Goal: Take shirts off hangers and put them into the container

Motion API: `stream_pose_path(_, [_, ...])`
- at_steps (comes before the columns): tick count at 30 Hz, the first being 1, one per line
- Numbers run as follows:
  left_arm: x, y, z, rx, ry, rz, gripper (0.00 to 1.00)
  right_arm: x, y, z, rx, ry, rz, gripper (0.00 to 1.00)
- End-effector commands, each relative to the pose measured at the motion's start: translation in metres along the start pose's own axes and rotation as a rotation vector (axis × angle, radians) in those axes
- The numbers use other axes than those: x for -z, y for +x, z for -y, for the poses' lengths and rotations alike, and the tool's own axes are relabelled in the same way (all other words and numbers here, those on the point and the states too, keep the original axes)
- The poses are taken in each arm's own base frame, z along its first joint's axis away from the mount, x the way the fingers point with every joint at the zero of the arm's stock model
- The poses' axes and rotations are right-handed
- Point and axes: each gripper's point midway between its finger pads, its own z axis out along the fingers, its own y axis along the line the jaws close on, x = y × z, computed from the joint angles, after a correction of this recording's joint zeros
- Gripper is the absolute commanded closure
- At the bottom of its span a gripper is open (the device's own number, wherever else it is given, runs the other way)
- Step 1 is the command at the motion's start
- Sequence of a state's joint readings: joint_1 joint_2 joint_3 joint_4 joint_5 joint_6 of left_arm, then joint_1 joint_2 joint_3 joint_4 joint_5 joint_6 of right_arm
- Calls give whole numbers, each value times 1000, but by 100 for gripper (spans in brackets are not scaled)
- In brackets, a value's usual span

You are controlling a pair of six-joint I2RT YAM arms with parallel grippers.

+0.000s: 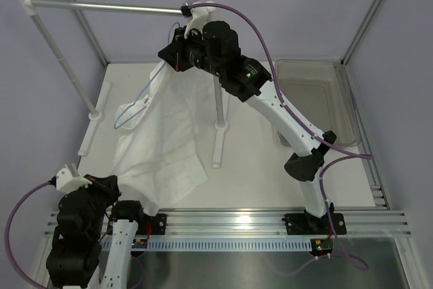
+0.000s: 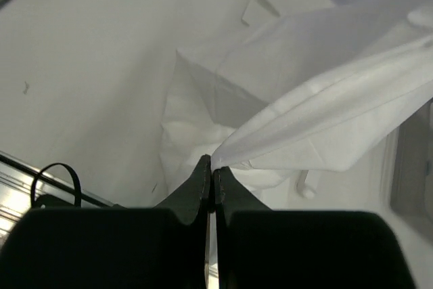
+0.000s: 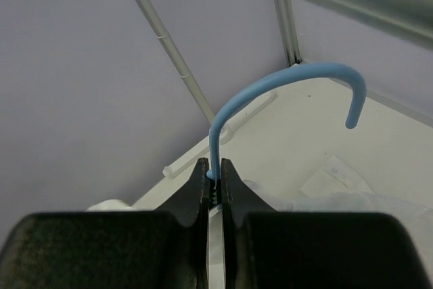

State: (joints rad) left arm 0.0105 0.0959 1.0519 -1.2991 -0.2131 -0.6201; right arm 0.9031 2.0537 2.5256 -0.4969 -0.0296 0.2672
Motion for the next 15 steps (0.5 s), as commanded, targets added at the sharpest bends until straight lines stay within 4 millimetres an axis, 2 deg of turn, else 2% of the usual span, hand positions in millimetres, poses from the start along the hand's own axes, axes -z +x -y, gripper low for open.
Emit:
stream_pose_path(1, [-4,37,0,-44,21,-176,100,53,-94,-31,-50,-116,217,100])
stream_pose_path(5, [-8,45,8,-64,64,-226,100,61,-105,-41,-64,-156,232,100])
stream_pose_path(7, [-8,41,15,-68,97,-212,100,61,-102,-41,-62,-154,220,100])
stream_pose_path(9, [-2,36,31,-73,186,-204,100,58,-94,-40,-50,-159,195,100])
stream_pose_path(10, [-1,28,43,-73,242,-176,91,55,-85,-41,-48,-171,166,100])
stream_pose_path(12, [13,19,68,-74,384,-154,82,53,-75,-39,-32,-173,138,100])
stream_pose_path(13, [18,9,83,-76,453,-118,72,50,-64,-38,-17,-170,107,100])
stream_pose_path(15, [34,3,107,-89,591,-123,65,49,-56,-36,2,-160,84,100])
